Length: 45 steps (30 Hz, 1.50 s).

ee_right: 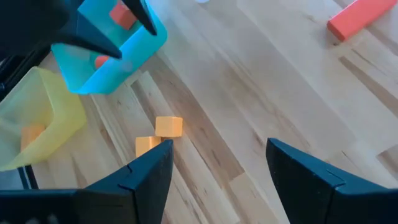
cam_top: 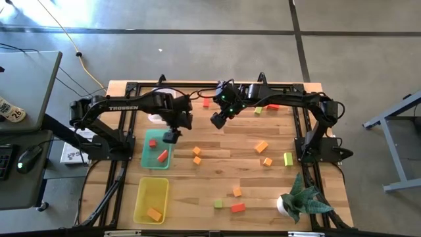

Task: Sort & place blocks by color
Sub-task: Put the yellow cube block into the yellow bin

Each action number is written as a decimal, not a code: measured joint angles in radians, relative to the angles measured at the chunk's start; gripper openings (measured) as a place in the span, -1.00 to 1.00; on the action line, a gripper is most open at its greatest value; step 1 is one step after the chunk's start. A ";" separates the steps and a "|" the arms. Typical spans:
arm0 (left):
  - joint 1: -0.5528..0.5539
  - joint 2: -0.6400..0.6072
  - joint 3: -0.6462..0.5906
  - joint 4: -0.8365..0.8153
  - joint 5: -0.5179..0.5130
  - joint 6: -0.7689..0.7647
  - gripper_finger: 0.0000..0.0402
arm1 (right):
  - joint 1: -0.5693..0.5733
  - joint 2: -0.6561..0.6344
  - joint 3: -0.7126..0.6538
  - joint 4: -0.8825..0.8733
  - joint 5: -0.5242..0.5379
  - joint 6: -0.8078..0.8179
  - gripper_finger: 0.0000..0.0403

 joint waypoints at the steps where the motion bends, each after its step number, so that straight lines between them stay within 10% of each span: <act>1: -0.001 0.000 0.000 0.022 0.006 0.015 0.09 | 0.000 0.000 0.000 0.000 0.004 0.003 0.21; 26: -0.085 0.168 0.000 0.246 0.110 0.123 0.06 | -0.030 0.000 0.000 -0.068 0.366 0.275 0.21; 45: -0.198 0.356 0.000 0.283 0.090 0.158 0.04 | -0.029 0.000 0.000 -0.102 0.417 0.313 0.21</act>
